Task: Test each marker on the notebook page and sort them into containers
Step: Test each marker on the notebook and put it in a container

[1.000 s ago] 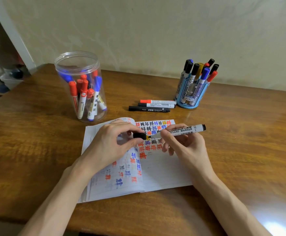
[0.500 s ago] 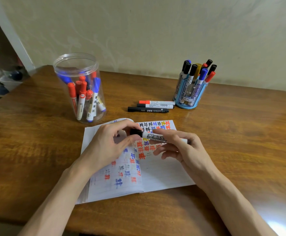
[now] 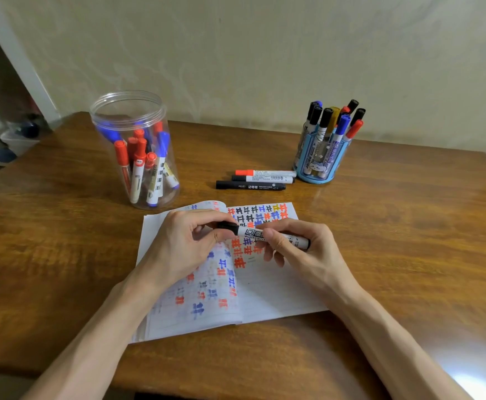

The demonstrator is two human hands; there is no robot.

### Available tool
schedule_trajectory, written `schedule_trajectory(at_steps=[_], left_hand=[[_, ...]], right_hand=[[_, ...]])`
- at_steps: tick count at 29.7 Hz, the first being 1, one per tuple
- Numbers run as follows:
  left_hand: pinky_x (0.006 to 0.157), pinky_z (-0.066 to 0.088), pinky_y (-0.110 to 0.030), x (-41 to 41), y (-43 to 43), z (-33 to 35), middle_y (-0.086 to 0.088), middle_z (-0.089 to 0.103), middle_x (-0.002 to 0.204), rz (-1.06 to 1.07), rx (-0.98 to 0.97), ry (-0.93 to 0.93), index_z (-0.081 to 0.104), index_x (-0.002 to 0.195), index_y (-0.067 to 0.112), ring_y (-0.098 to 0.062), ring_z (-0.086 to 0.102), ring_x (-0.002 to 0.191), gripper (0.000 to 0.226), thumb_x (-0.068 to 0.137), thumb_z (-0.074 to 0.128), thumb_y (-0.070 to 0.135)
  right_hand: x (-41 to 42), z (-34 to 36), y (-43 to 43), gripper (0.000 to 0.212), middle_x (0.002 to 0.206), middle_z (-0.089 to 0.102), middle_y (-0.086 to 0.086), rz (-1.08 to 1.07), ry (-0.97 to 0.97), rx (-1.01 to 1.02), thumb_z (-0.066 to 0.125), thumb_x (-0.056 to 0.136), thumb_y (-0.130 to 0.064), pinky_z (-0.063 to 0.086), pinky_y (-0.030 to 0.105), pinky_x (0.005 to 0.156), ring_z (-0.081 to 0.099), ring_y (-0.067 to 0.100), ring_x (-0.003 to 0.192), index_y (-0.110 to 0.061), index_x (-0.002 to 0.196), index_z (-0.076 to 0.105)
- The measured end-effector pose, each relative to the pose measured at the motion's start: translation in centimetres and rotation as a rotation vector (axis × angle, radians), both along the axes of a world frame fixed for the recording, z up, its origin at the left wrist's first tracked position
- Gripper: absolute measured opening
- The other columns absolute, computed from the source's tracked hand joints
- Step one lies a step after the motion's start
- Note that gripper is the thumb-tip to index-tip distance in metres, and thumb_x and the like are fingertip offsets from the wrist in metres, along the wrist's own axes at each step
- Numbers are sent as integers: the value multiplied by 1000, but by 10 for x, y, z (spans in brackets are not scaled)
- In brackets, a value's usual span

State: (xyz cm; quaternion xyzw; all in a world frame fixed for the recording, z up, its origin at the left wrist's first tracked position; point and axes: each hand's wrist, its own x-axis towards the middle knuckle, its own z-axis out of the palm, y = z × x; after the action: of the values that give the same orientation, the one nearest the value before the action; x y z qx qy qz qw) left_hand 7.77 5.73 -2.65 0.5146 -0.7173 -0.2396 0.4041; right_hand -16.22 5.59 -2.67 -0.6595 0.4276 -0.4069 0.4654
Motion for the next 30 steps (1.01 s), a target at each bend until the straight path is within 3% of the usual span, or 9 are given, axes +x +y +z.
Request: schedule_trajectory(at_steps=[3, 5, 9, 11, 15, 22, 26, 30], left_hand=[[84, 51, -8, -1, 0, 5, 25, 69, 106, -33, 14, 11, 73, 107, 32, 9, 63, 108, 23, 90, 73, 17], [83, 54, -13, 0, 0, 8, 21, 70, 108, -63, 47, 23, 71, 109, 28, 2, 64, 110, 17, 93, 71, 24], [81, 55, -19, 10, 12, 24, 17, 70, 102, -44, 15, 162, 69, 108, 18, -11, 67, 106, 19, 93, 68, 31], [82, 56, -21, 21, 25, 35, 8, 71, 100, -26, -27, 276, 69, 106, 10, -15, 68, 102, 15, 94, 69, 19], [85, 55, -23, 58, 65, 60, -2, 73, 102, 73, -96, 378, 69, 109, 5, -16, 69, 100, 18, 94, 67, 14], [88, 54, -24, 134, 176, 67, 1, 72, 100, 338, -122, 228, 70, 106, 12, -19, 69, 99, 12, 95, 66, 12], [87, 56, -32, 155, 237, 48, -2, 72, 100, 452, -73, 239, 71, 107, 10, -24, 70, 97, 12, 95, 68, 10], [83, 54, -39, 162, 278, 21, -5, 73, 99, 543, 3, 241, 73, 105, 11, -28, 70, 94, 11, 94, 72, 13]], right_hand=[[-1, 5, -3, 15, 82, 77, 2, 16, 30, 8, 70, 99, -29, 51, 20, 69, 66, 10, 71, -17, 102, 80], [-1, 9, -6, 17, 94, 80, -3, 17, 24, 50, 71, 97, -32, 55, 21, 78, 74, 7, 87, -20, 103, 82], [10, 21, -9, 25, 112, 79, -13, 65, 33, 19, 76, 92, -35, 62, 34, 92, 74, 8, 106, -25, 114, 81], [24, 28, -8, 28, 114, 79, -14, 136, 84, -49, 77, 91, -35, 62, 37, 92, 75, 10, 106, -25, 118, 80], [66, 42, -3, 22, 110, 78, -19, 317, 222, -215, 74, 97, -33, 59, 23, 89, 73, 2, 103, -34, 119, 75], [154, 41, 21, 32, 115, 77, -13, 568, 259, -398, 68, 94, -5, 59, 32, 93, 73, 5, 103, -19, 121, 77], [192, 37, 41, 34, 112, 78, -8, 679, 226, -445, 66, 93, 3, 59, 28, 90, 74, 7, 97, -15, 118, 77], [212, 32, 50, 36, 112, 76, -17, 740, 202, -455, 66, 95, 2, 57, 20, 92, 73, 3, 100, -26, 116, 76]])
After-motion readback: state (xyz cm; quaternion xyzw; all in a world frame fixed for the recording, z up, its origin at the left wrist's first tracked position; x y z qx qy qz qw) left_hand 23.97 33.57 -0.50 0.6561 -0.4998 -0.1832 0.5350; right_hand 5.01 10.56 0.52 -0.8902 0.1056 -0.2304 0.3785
